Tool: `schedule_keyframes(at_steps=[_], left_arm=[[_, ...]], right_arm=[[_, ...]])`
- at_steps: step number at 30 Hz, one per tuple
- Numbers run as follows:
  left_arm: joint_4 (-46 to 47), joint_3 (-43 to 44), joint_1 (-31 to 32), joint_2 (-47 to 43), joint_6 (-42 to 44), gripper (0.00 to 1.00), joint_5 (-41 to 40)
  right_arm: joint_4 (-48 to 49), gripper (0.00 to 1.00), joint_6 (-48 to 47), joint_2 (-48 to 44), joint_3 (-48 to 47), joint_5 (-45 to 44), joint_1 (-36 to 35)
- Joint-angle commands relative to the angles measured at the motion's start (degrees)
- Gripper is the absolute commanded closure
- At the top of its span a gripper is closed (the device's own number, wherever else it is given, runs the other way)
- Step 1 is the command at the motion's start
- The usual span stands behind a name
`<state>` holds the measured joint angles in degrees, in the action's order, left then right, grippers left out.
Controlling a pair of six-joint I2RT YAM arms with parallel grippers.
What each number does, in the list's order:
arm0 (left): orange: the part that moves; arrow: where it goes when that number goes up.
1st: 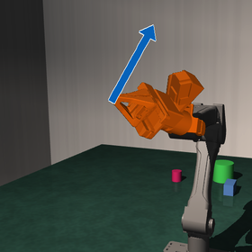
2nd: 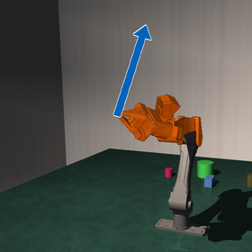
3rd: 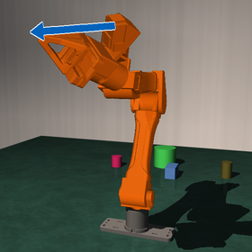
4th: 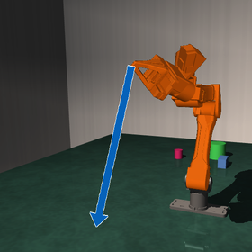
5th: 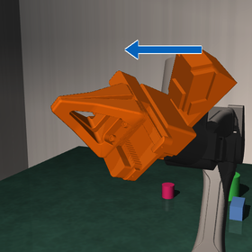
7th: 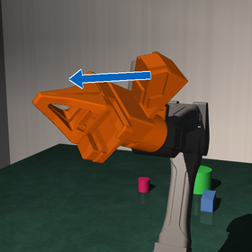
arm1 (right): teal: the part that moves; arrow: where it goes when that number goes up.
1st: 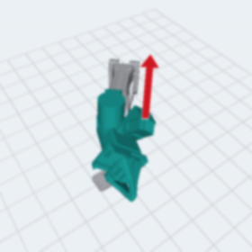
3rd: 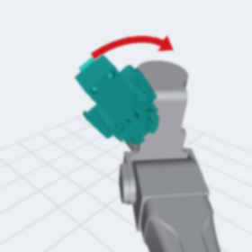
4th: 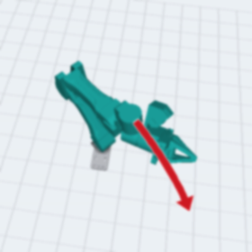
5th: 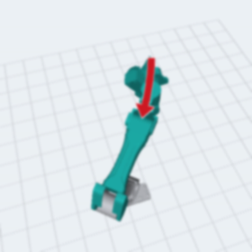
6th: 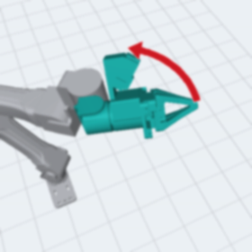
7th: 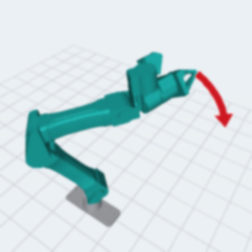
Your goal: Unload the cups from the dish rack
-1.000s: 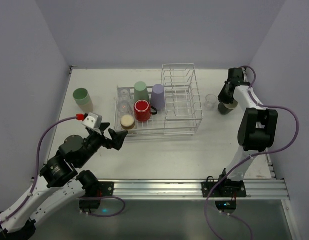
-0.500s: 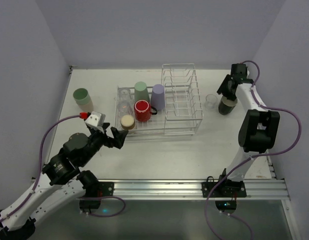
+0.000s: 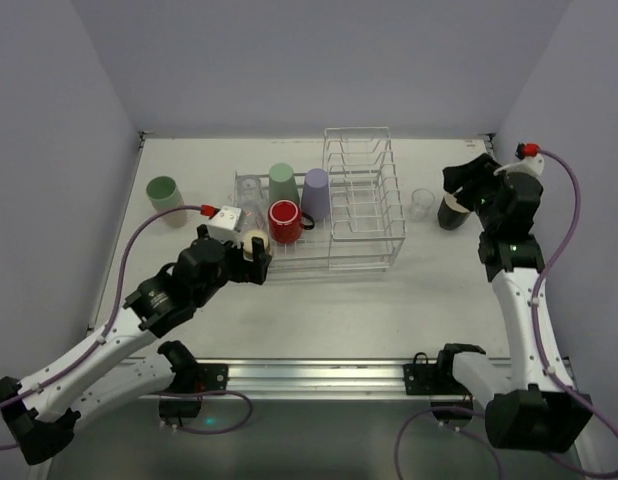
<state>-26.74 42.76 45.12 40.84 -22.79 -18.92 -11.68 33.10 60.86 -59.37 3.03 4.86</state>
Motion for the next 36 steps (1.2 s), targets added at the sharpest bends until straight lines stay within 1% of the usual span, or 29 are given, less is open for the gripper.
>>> schedule_keyframes(at_steps=[1, 2, 3, 5, 6, 9, 11, 13, 18, 24, 30, 36], left_arm=[[1.52, 3.11, -0.04, 5.90, -1.74, 0.07, -2.87], [1.60, 3.99, 0.05, 9.14, -1.65, 0.07, -5.05], [1.69, 4.52, 0.05, 10.56, -1.47, 0.08, -6.29], [2.13, 5.05, 0.05, 14.16, -1.21, 0.08, -9.97], [2.57, 5.48, 0.05, 15.14, -1.21, 0.08, -11.39], [3.80, 6.54, 0.05, 18.04, -1.12, 0.08, -14.65], [4.15, 7.07, 0.05, 19.62, -1.12, 0.08, -16.58], [4.85, 7.68, 0.05, 20.50, -0.77, 0.08, -16.94], [6.61, 8.39, -0.56, 24.19, -0.59, 0.10, -14.48], [9.86, 7.42, -2.85, 27.36, -0.50, 0.13, -12.20], [12.06, 6.11, -2.94, 28.59, -0.77, 0.13, -16.24], [14.43, 4.00, -3.82, 30.44, -0.42, 0.14, -16.15]], right_arm=[[9.65, 0.42, 3.63, -6.96, 9.60, 7.50, -2.05], [10.79, 0.42, 4.16, -8.90, 10.93, 8.39, -2.49], [10.98, 0.42, 4.16, -12.14, 12.08, 9.18, -3.71], [10.45, 0.42, 3.99, -14.71, 14.28, 11.73, -4.42], [10.45, 0.42, 3.90, -16.81, 15.16, 12.61, -6.51], [10.98, 0.42, 3.72, -19.54, 18.23, 14.02, -9.16], [11.24, 0.42, 3.72, -21.22, 19.99, 15.33, -9.61], [11.33, 0.42, 3.72, -22.18, 21.05, 16.22, -9.78], [13.70, 0.42, 4.43, -23.42, 22.81, 18.32, -9.96], [13.53, 0.42, 4.08, -24.65, 22.99, 18.07, -10.05], [13.70, 0.42, 3.99, -24.13, 23.17, 17.80, -10.14], [13.53, 0.42, 4.07, -23.59, 22.72, 18.15, -10.23]])
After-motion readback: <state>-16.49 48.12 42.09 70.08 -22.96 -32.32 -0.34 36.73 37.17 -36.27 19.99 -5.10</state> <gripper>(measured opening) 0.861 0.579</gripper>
